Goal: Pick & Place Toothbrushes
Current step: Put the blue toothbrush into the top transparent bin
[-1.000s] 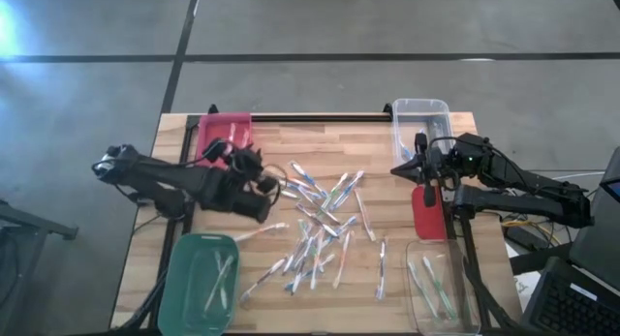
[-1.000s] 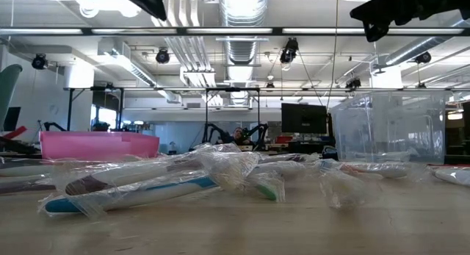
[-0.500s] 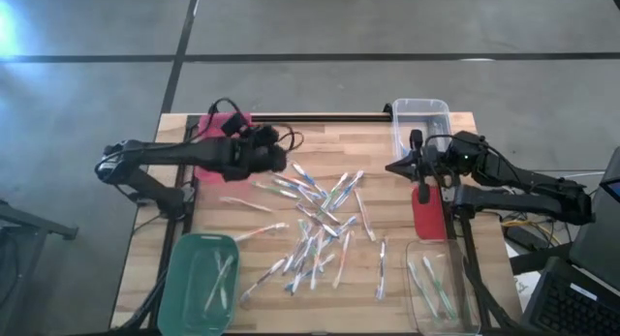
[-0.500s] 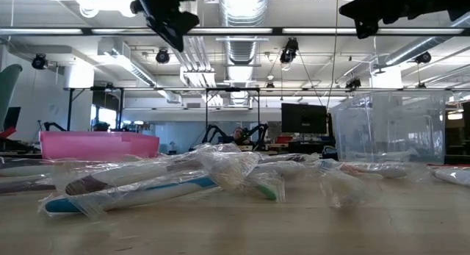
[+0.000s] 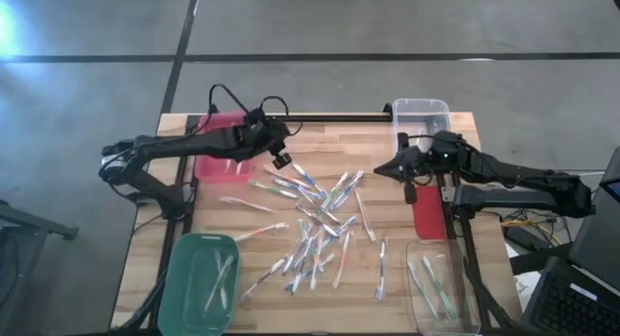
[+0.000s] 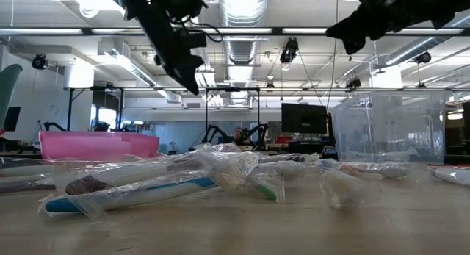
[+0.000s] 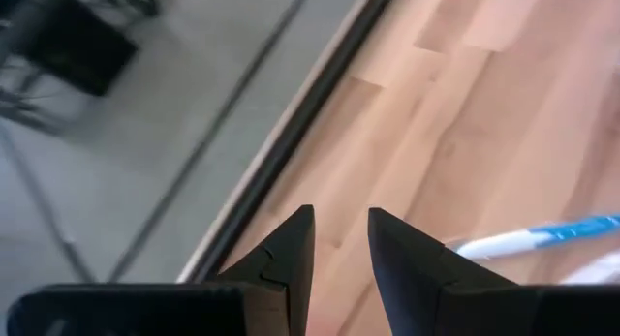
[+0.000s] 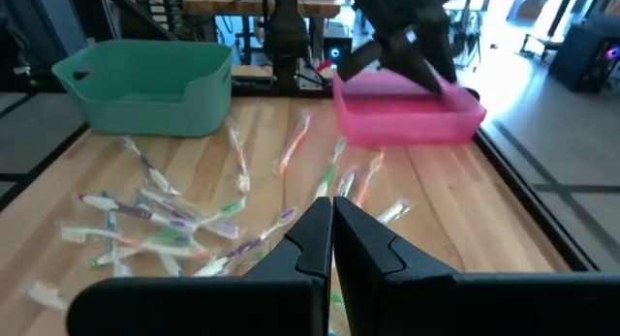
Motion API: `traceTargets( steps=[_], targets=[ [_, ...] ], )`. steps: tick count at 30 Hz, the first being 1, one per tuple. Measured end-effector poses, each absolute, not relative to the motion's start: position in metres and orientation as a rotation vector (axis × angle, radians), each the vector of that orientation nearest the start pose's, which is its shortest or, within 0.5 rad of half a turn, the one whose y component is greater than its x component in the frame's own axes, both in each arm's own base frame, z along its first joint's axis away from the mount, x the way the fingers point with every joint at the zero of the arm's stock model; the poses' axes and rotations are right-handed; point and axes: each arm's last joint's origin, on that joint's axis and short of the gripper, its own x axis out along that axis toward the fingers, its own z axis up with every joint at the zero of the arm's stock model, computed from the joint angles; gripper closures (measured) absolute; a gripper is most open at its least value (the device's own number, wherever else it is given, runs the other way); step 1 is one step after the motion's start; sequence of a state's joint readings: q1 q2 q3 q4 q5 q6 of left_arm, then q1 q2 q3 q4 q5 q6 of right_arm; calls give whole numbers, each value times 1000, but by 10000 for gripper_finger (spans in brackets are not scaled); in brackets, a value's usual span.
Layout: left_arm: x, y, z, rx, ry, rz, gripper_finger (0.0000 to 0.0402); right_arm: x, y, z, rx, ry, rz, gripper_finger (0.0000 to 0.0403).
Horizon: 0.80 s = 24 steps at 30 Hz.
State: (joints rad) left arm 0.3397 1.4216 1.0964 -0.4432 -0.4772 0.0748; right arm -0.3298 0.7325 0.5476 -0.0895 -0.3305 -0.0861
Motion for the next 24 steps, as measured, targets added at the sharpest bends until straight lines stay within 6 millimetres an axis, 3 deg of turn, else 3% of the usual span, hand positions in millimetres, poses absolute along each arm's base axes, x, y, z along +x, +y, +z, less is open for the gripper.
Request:
traceTargets(
  steps=[8, 19, 24],
  targets=[
    [283, 148, 280, 166, 846, 534, 296, 169, -48, 273, -53, 192, 12, 394],
    [346, 185, 267, 294, 1235, 296, 296, 172, -49, 277, -62, 139, 8, 394],
    [365, 194, 257, 320, 1298, 161, 296, 173, -49, 276, -75, 142, 9, 394]
  ],
)
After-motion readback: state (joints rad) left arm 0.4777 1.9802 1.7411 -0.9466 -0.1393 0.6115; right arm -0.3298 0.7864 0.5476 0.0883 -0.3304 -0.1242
